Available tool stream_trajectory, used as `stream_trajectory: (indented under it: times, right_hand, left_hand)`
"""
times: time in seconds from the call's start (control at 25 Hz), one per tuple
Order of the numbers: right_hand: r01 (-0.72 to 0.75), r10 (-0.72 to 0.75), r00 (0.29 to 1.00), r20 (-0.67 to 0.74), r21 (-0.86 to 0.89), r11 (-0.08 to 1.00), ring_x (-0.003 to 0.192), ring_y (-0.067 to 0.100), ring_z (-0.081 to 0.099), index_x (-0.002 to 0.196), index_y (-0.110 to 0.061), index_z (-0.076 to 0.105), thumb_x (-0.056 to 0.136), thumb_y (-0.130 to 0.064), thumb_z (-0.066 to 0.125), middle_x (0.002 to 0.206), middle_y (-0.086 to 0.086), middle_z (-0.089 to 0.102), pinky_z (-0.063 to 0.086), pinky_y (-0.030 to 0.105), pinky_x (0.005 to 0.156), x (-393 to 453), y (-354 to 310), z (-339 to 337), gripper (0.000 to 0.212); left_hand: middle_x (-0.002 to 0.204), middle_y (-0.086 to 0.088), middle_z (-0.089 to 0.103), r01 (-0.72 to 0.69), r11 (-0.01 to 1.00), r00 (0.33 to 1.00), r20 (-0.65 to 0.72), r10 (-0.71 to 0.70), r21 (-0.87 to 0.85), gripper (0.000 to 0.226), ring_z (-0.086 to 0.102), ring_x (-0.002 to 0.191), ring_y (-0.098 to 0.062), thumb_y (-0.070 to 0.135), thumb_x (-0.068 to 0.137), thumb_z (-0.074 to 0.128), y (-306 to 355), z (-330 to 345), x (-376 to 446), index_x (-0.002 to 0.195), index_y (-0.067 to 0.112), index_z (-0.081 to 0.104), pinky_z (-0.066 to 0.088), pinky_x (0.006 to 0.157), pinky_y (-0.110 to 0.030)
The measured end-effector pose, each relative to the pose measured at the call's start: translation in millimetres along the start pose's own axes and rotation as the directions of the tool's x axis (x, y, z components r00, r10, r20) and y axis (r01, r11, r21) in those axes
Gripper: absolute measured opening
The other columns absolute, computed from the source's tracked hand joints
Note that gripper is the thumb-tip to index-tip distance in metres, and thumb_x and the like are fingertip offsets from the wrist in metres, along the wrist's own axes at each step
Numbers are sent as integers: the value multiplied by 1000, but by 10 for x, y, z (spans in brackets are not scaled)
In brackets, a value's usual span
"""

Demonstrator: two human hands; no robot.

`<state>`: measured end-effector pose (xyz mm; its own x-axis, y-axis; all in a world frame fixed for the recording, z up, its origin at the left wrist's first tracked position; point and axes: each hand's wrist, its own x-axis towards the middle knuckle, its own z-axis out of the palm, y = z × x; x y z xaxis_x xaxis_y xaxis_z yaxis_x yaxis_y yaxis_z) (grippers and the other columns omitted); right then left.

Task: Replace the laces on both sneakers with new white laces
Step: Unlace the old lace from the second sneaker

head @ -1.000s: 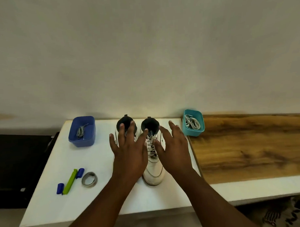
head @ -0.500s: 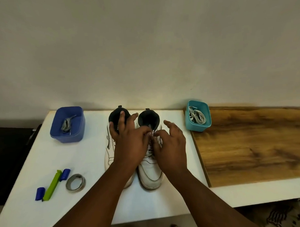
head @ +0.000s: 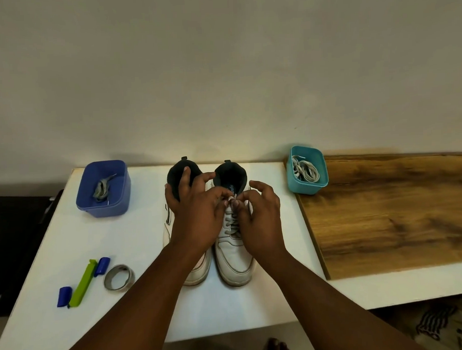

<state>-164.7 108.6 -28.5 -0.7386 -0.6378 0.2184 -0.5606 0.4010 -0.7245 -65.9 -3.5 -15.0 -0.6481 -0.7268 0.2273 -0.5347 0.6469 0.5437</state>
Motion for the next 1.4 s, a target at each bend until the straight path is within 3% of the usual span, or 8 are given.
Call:
stream_trajectory:
  times: [0.24,0.48,0.68,0.88,1.0,1.16,1.28,1.4]
  right_hand:
    - [45,-49,999,-8,-273,961,137,25,41,108,-22,65,102,-26,53,144,4,51,34,46,111,-17,-54,-77,14]
    - [-1,1,1000,-3,-9,1000,131,12,45,129,-36,64,102,-35,59,138,-8,55,36,39,109,3,-61,-36,28]
    - [6,-2,984,-180,21,1000,101,5,60,103,-29,69,103,-27,59,105,-14,65,52,46,93,73,-39,-91,10]
    - [-22,218,897,-384,454,891,93,-8,60,103,-13,68,105,-17,58,92,-16,66,49,15,82,214,-210,-318,11]
    - [36,131,938,-320,466,884,91,0,64,103,-13,68,105,-14,58,91,-12,69,49,14,80,159,-309,-307,11]
    - [102,104,929,-354,518,849,94,9,68,109,-16,65,107,-14,53,94,-11,71,56,29,85,147,-316,-296,12]
    - [7,238,911,-338,587,809,104,7,66,123,-22,63,107,-19,55,105,-23,67,55,29,91,171,-245,-264,18]
    - [-132,295,913,-281,479,868,112,-6,57,127,-29,60,106,-14,53,121,-26,59,54,31,97,156,-135,-212,27]
  left_hand:
    - [136,10,54,93,995,992,-77,-96,-43,10,15,153,-26,37,94,63,22,19,-33,103,39,66,2,119,-60]
    - [138,10,53,55,998,995,-84,-58,-42,13,16,153,-26,38,94,64,22,60,-70,107,41,65,3,118,-60]
    - [136,11,55,70,996,994,-86,-74,-51,12,20,152,-27,41,95,62,-23,59,-56,106,42,67,1,117,-61]
    - [141,8,53,48,998,995,-88,-50,-27,17,19,151,-28,40,94,65,-11,74,-74,111,42,66,3,117,-61]
    - [151,4,46,13,1000,999,-46,-12,23,25,12,154,-29,43,93,66,10,64,-76,118,43,68,-2,118,-63]
    - [146,3,50,-7,999,999,-40,9,48,14,14,153,-31,39,94,63,16,69,-88,105,39,72,1,118,-66]
    - [135,6,53,30,998,997,-72,-33,-53,14,16,152,-27,36,92,60,30,70,-87,103,34,69,-2,120,-63]
    - [122,10,54,49,979,998,-32,-56,-200,25,25,147,-22,42,86,46,103,-17,-50,95,33,67,0,119,-63]
